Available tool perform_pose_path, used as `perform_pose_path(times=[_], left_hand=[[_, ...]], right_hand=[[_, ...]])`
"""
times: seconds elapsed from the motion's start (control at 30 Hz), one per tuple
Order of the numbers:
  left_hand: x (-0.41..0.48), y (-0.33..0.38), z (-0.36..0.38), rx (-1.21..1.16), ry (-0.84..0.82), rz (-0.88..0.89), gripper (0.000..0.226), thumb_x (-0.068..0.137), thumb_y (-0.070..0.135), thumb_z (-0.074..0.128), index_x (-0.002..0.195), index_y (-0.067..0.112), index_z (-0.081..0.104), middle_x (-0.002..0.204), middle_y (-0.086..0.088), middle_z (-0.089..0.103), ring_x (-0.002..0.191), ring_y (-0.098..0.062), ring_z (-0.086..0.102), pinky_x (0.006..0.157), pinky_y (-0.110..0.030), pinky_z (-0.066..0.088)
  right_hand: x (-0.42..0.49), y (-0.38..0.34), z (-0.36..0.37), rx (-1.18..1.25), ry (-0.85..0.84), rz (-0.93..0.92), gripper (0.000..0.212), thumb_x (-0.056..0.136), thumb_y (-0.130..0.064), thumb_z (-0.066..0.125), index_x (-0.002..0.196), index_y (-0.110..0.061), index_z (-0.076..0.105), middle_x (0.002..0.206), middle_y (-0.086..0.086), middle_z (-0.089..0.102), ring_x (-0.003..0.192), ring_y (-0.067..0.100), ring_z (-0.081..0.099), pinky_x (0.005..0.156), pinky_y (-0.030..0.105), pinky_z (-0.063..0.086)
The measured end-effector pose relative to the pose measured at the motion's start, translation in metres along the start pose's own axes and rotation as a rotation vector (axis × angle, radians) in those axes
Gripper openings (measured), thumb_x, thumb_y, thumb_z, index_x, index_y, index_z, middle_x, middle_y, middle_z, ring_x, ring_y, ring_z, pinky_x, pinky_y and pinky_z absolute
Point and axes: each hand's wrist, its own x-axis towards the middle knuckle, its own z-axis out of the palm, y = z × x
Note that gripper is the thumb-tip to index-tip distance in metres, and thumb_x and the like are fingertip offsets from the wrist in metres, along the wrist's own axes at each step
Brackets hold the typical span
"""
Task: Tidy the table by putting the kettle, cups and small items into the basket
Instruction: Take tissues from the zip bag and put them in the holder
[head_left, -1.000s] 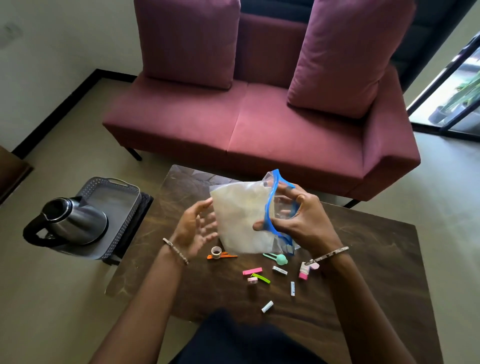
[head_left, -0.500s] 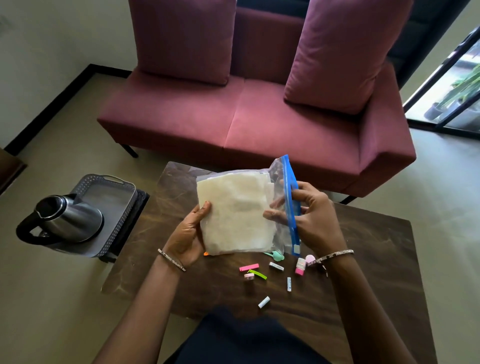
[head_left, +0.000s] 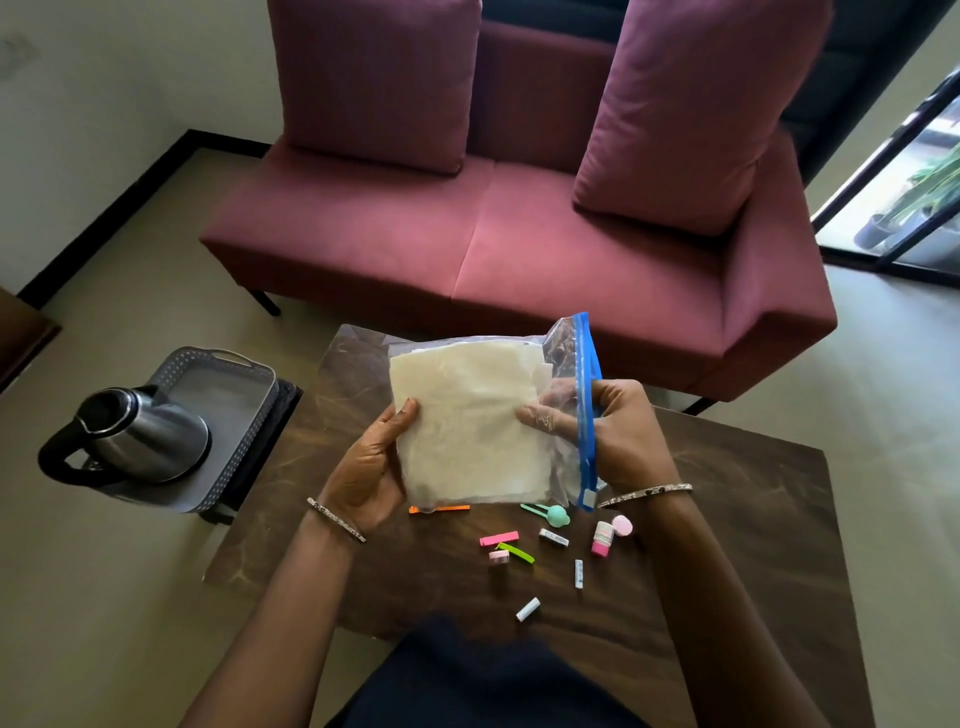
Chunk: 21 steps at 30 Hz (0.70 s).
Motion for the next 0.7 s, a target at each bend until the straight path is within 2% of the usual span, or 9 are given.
perform_pose_path(times=[0.1,0.17,0.27,0.37,0.43,0.5,0.57,0.7], left_hand=[[0.004,-0.002,-0.006,0.027,0.045,-0.018,0.044,0.089,0.03,0.063,0.131,0.017,0.06,0.134,-0.009,0.061,0.123,-0.026,0.059,0.1,-0.049,0.049],[0.005,-0.004,-0.011,0.017,0.07,-0.029,0.04,0.094,0.029,0.058,0.132,0.017,0.059,0.134,-0.01,0.061,0.123,-0.027,0.059,0.1,-0.052,0.048],[0.005,-0.008,-0.018,-0.027,0.118,-0.033,0.037,0.098,0.027,0.052,0.133,0.017,0.058,0.132,-0.011,0.063,0.119,-0.028,0.062,0.092,-0.051,0.053],[0.005,-0.012,-0.023,-0.083,0.132,-0.046,0.035,0.098,0.026,0.053,0.131,0.017,0.06,0.129,-0.01,0.065,0.116,-0.028,0.063,0.082,-0.049,0.056],[0.006,-0.014,-0.026,-0.106,0.133,-0.063,0.036,0.096,0.027,0.055,0.131,0.019,0.06,0.13,-0.01,0.064,0.117,-0.029,0.063,0.081,-0.052,0.055],[0.007,-0.015,-0.028,-0.131,0.108,-0.089,0.039,0.095,0.029,0.056,0.133,0.02,0.058,0.131,-0.009,0.063,0.117,-0.03,0.063,0.079,-0.056,0.054],[0.009,-0.017,-0.029,-0.153,0.072,-0.122,0.04,0.096,0.032,0.055,0.135,0.021,0.057,0.134,-0.009,0.061,0.119,-0.032,0.061,0.081,-0.06,0.052],[0.008,-0.022,-0.029,-0.2,-0.036,-0.225,0.045,0.094,0.042,0.058,0.134,0.022,0.059,0.139,-0.01,0.057,0.126,-0.035,0.055,0.091,-0.063,0.046]], right_hand=[[0.001,0.002,-0.002,0.111,-0.019,0.032,0.021,0.072,-0.006,0.086,0.087,0.001,0.073,0.099,0.015,0.074,0.091,0.026,0.074,0.074,0.034,0.063],[0.002,0.001,-0.004,0.154,-0.021,0.02,0.023,0.069,-0.012,0.086,0.086,-0.003,0.075,0.095,0.01,0.076,0.087,0.021,0.075,0.069,0.027,0.061],[0.004,-0.002,-0.008,0.22,-0.035,-0.017,0.02,0.069,-0.017,0.08,0.081,-0.004,0.071,0.094,-0.001,0.077,0.081,0.009,0.074,0.064,0.019,0.058],[0.006,-0.004,-0.011,0.303,-0.01,-0.014,0.008,0.082,-0.005,0.074,0.082,-0.002,0.066,0.109,0.005,0.074,0.087,0.016,0.073,0.066,0.024,0.058],[0.006,-0.004,-0.01,0.244,0.068,-0.036,0.011,0.084,-0.007,0.074,0.089,0.001,0.067,0.111,0.015,0.072,0.091,0.023,0.07,0.072,0.031,0.059],[0.005,-0.004,-0.007,0.118,0.168,-0.116,0.02,0.083,-0.013,0.077,0.093,0.002,0.069,0.105,0.022,0.068,0.088,0.023,0.065,0.072,0.032,0.056],[0.004,-0.006,-0.005,0.061,0.203,-0.206,0.02,0.084,-0.017,0.077,0.091,0.0,0.068,0.095,0.016,0.067,0.081,0.017,0.064,0.068,0.026,0.055],[0.003,-0.013,-0.001,0.147,0.078,-0.235,0.01,0.092,-0.013,0.068,0.088,-0.006,0.062,0.08,0.002,0.064,0.072,0.007,0.062,0.062,0.02,0.054]])
